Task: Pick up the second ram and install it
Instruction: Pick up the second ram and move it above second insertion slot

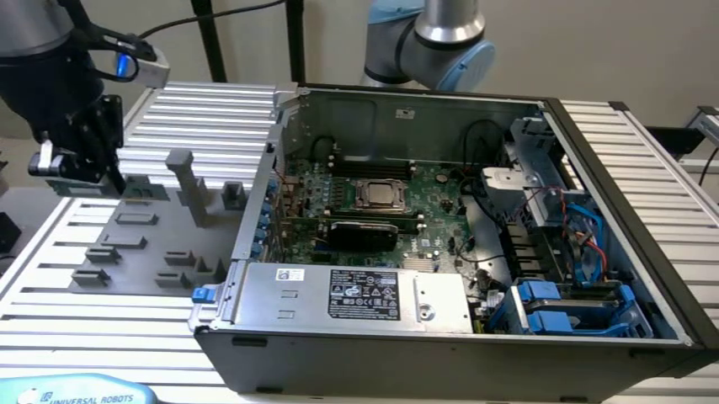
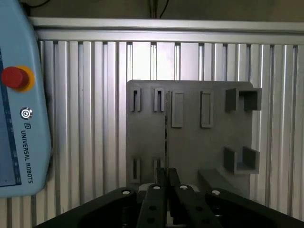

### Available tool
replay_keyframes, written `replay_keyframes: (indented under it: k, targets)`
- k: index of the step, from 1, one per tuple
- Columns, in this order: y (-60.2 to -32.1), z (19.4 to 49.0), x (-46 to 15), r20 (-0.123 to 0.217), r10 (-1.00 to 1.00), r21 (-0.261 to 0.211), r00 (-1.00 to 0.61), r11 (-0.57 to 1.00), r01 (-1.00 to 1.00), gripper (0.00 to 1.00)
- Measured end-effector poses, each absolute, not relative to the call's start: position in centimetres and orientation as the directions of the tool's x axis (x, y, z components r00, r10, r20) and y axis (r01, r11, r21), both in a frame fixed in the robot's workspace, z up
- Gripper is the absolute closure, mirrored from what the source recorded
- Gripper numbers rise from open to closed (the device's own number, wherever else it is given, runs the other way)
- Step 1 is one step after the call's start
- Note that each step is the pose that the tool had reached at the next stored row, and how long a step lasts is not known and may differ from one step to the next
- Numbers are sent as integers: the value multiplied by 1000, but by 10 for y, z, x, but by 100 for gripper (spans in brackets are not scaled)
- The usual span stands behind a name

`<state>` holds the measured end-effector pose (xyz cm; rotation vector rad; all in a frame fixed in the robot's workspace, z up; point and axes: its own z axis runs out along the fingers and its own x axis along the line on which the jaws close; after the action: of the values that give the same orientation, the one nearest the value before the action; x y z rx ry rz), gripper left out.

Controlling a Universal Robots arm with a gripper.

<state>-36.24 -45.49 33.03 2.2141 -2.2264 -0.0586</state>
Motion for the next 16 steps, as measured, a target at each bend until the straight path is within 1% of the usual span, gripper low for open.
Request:
replay_keyframes:
  k: [10, 16]
  targets:
    - [-455, 373, -320, -26, -1000, 27, -6, 5, -1000, 87]
    - [-455, 384, -293, -25, -1000, 27, -6, 5, -1000, 87]
